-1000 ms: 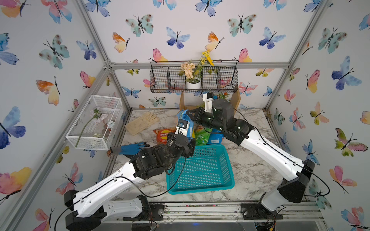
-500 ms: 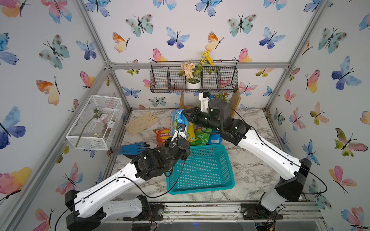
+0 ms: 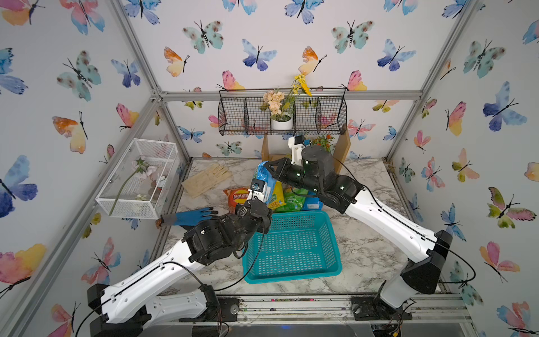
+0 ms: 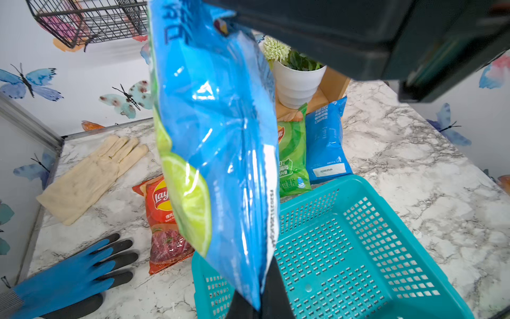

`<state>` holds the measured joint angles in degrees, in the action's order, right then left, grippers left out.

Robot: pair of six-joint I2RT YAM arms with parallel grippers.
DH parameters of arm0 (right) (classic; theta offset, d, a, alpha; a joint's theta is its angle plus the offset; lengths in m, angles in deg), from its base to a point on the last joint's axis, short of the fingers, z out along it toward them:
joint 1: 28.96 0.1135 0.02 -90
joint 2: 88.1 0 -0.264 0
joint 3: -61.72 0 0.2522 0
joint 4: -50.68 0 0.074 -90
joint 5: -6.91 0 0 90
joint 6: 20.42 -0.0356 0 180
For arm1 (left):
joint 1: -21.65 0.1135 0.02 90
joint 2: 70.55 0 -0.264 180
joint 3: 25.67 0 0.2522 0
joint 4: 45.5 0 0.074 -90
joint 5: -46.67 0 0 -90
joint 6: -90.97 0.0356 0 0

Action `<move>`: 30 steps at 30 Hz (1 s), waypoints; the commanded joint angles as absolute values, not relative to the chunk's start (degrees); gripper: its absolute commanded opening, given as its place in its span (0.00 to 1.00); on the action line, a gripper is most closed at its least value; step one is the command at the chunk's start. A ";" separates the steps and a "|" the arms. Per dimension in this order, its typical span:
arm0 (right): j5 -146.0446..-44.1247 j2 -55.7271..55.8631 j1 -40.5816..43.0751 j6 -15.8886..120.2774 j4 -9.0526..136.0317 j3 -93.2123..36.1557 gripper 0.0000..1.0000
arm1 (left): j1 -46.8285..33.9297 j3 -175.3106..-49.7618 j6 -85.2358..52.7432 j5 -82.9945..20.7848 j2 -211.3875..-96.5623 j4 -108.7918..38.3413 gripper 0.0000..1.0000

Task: Put the potato chips into the basket
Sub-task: Pick up the potato chip from the center of the board.

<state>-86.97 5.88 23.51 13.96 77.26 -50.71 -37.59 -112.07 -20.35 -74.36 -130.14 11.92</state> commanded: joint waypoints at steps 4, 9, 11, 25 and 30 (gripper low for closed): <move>-87.89 4.67 23.87 18.18 73.97 -49.46 0.24 | -37.24 -111.37 -24.61 -66.13 -124.96 10.26 0.00; -85.97 3.31 23.87 22.22 75.19 -49.40 0.59 | -37.23 -108.77 -29.39 -62.58 -121.23 10.03 0.00; -84.45 1.97 23.87 24.15 75.65 -48.62 0.63 | -37.24 -107.05 -30.64 -61.12 -119.35 9.41 0.00; -84.66 -7.40 23.87 30.62 78.79 -36.37 0.62 | -37.24 -87.82 -37.17 -51.05 -105.40 4.61 0.00; -89.99 -8.51 23.87 31.70 78.95 -30.48 0.60 | -37.24 -83.14 -38.98 -49.61 -101.56 6.48 0.00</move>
